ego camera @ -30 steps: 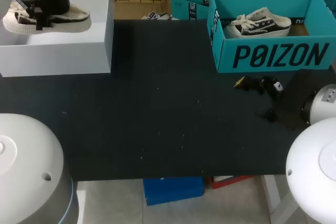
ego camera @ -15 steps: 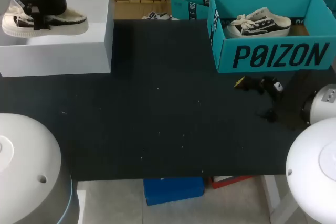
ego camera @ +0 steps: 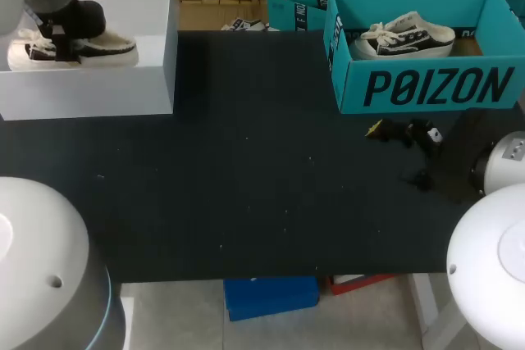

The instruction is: Take the shoe out of the shoebox, open the shoe tongue, remove and reinsert the insole, then place the shoe into the shoebox

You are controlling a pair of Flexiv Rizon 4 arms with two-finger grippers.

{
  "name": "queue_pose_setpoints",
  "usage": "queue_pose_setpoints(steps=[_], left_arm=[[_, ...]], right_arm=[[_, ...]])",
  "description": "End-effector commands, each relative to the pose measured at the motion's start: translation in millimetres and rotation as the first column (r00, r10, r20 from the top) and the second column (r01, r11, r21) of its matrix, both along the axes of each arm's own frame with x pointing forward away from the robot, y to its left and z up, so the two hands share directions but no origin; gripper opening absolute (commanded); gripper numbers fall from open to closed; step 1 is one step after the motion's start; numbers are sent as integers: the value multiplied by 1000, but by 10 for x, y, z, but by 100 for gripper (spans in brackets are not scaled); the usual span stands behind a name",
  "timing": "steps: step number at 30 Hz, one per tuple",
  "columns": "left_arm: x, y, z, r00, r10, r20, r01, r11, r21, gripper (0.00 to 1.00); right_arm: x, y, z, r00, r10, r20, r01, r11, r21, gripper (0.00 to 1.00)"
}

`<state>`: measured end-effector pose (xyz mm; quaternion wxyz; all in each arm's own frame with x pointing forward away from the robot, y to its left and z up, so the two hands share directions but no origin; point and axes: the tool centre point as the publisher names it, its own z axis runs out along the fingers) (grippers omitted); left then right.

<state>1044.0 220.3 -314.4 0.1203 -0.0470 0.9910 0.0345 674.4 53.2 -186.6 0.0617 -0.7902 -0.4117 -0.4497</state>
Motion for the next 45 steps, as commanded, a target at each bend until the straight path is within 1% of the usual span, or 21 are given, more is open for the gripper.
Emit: queue_pose_setpoints(steps=[1,18,24,28,29,30,31,33,34,35,36,37,45], left_arm=[[37,12,-90,1000,-6,-8,6,1000,-3,0],[37,52,-400,997,-16,-71,16,1000,-7,0],[23,66,-482,995,-23,-95,22,1000,-7,0],[16,69,-496,994,-26,-104,26,1000,-2,0],[15,70,-496,994,-26,-107,26,1000,-2,3],[14,76,-490,993,-26,-115,26,1000,-5,19],[16,82,-478,992,-25,-121,24,1000,-12,29],[26,96,-451,992,-10,-128,9,1000,-5,44],[28,100,-429,991,-7,-132,7,1000,-3,55],[28,99,-406,991,-8,-132,7,1000,-3,74],[27,97,-383,991,-8,-134,8,1000,-3,98],[27,96,-357,991,-9,-135,9,1000,-2,100],[74,72,-133,991,2,-136,0,1000,14,100]], right_arm=[[-40,-75,2,998,49,-37,-48,998,31,100],[-40,-75,2,998,49,-37,-48,998,31,100],[-40,-75,2,998,49,-37,-48,998,31,100],[-40,-75,2,998,49,-37,-48,998,31,100],[-40,-75,2,998,49,-37,-48,998,31,100],[-40,-75,2,998,49,-37,-48,998,31,100],[-40,-75,2,998,49,-37,-48,998,31,100],[-40,-75,2,998,49,-37,-48,998,31,100],[-40,-75,2,998,49,-37,-48,998,31,100],[-40,-75,2,998,49,-37,-48,998,31,100],[-40,-75,2,998,49,-37,-48,998,31,100],[-40,-75,2,998,49,-37,-48,998,31,100],[-40,-75,2,998,49,-37,-48,998,31,100]])
